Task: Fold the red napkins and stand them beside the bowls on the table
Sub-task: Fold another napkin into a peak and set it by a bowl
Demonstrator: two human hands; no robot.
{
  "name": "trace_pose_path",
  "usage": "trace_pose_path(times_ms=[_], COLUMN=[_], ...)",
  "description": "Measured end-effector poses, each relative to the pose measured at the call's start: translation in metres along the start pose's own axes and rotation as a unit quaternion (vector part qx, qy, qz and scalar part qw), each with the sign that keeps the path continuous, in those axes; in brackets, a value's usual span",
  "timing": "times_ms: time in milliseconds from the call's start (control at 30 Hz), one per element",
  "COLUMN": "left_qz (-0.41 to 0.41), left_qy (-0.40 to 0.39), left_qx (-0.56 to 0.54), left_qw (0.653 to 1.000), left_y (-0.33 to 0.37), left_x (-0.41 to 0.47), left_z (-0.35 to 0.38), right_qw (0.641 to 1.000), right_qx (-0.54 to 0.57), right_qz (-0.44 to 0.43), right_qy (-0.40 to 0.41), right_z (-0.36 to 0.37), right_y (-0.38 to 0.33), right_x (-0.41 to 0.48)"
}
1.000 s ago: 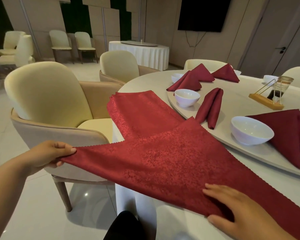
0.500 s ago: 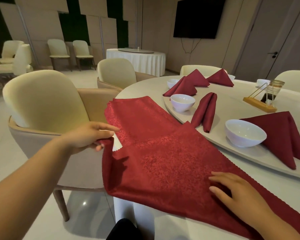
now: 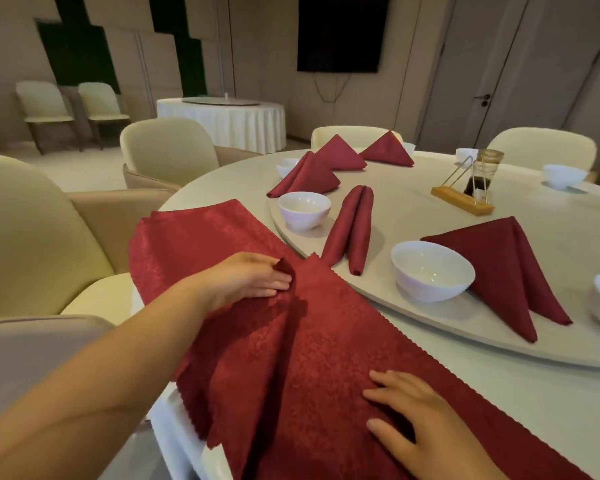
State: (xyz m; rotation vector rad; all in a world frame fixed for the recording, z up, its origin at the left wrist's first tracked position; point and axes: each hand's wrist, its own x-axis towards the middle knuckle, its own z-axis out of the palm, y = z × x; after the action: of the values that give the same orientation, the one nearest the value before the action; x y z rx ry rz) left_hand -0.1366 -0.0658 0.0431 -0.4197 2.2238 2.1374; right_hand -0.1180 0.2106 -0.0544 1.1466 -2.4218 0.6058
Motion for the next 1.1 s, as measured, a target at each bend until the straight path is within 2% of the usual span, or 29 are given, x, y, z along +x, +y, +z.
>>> trace_pose_path(times_ms=[67,167,300,467,567,733,900,1033,1100], left_qz=[0.006,0.056,0.103,0.109,0.101,0.086,0.097,0.204,0.256], left_qy=[0.033,0.116,0.151,0.200,0.227,0.263,0.271,0.187,0.145], left_qx=[0.128,0.274,0.322,0.288,0.308,0.439,0.451,0.436,0.429], left_qw=[0.991,0.953,0.929,0.930,0.918,0.854,0.845,0.857,0.854], left_y=[-0.008,-0.016,-0.019,-0.019,-0.021,-0.023,-0.012,-0.008,-0.021], left_x=[0.013,0.031,0.054,0.082,0.090,0.090,0.082,0.025,-0.023], left_z=[0.003,0.010,0.023,0.037,0.043,0.049,0.044,0.036,0.029], right_qw=[1.000,0.998,0.997,0.995,0.994,0.994,0.992,0.977,0.977], right_qx=[0.011,0.006,0.004,0.026,0.006,-0.017,0.007,0.071,0.069], right_qz=[0.005,0.038,0.057,0.060,0.059,0.059,0.060,0.102,0.098], right_qy=[-0.010,-0.041,-0.056,-0.077,-0.088,-0.092,-0.110,-0.173,-0.178], right_z=[-0.001,-0.005,-0.009,-0.005,-0.006,-0.010,-0.016,-0.025,-0.025], right_y=[0.003,-0.003,-0.007,-0.003,-0.005,-0.008,-0.010,-0.012,-0.009], right_x=[0.001,0.002,0.003,0.002,0.004,0.005,0.005,0.008,0.006])
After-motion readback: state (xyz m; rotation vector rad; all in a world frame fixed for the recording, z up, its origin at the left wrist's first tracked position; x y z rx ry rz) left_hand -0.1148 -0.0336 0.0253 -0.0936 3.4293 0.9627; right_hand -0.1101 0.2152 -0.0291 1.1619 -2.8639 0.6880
